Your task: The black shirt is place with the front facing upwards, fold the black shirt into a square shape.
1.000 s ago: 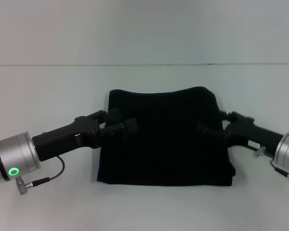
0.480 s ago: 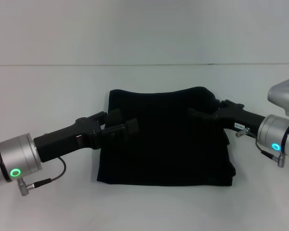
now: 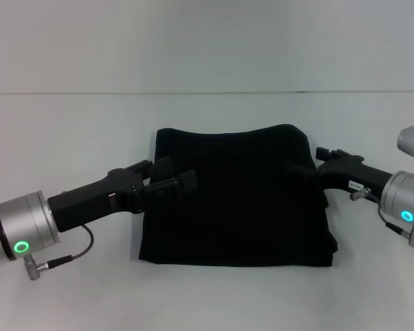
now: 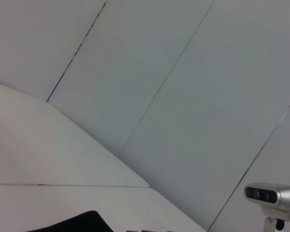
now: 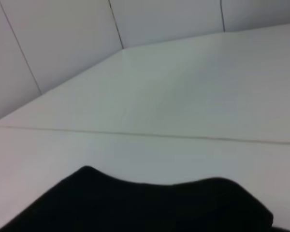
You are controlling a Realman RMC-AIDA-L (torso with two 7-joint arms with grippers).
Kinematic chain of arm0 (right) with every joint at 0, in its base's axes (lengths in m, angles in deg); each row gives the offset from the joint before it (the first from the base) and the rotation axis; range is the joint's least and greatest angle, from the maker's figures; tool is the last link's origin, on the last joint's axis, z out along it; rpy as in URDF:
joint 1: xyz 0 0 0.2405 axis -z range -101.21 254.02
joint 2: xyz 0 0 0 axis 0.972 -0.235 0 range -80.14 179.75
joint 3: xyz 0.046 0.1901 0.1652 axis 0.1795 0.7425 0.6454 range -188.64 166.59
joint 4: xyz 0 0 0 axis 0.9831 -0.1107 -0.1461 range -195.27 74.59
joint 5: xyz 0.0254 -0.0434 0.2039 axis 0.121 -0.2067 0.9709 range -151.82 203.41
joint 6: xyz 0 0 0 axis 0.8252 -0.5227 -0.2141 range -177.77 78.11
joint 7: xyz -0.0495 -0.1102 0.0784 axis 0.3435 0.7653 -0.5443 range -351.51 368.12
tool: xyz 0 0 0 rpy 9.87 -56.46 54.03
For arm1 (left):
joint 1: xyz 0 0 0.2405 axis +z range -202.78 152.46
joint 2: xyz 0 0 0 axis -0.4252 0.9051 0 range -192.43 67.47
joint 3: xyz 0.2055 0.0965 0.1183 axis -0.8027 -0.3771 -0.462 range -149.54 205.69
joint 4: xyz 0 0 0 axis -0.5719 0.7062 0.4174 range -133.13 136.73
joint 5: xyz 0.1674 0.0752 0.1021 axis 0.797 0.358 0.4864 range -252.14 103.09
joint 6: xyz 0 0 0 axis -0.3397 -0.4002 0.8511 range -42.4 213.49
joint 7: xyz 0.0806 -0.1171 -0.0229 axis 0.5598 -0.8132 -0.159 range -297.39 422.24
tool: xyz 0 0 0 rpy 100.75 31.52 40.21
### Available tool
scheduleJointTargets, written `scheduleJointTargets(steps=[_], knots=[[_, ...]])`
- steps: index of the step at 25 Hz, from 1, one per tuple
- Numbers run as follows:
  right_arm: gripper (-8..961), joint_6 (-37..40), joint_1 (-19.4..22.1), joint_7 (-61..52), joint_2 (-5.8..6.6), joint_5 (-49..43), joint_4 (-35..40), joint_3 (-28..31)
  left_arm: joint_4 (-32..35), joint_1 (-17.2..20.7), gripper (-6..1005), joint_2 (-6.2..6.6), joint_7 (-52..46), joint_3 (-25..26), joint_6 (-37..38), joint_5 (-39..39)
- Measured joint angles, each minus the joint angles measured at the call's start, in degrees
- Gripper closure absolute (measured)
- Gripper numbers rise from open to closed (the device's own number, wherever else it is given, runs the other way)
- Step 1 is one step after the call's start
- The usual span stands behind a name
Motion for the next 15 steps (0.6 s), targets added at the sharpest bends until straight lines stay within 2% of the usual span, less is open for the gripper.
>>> scheduleJointTargets(steps=[3, 5, 9, 10, 11, 15], knots=[[7, 3.1, 1.5, 0.0, 0.03, 0.1, 2.3, 0.2, 0.0, -0.2, 105, 0.45, -2.2, 0.0, -0.4, 0.0], [7, 7.1, 3.2, 0.3, 0.05, 0.0, 4.7, 0.2, 0.0, -0.5, 105, 1.32, -6.2, 0.0, -1.4, 0.1], [7, 20.8, 8.6, 3.3, 0.36, -1.9, 11.4, -0.6, 0.0, -1.9, 105, 4.95, -18.4, -0.5, -3.7, 0.9], [7, 24.0, 10.1, 4.5, 0.46, -2.8, 12.7, -0.6, 0.0, -1.9, 106, 4.95, -18.4, -0.5, -3.7, 0.9], [7, 26.6, 11.2, 5.6, 0.60, -3.5, 13.5, -0.7, 0.0, -2.8, 106, 7.41, -29.5, -1.5, -6.6, 2.6], [7, 34.9, 15.1, 9.1, 1.57, -6.1, 14.5, -0.5, 0.0, -4.5, 106, 10.76, -46.5, -5.7, -9.9, 6.5]])
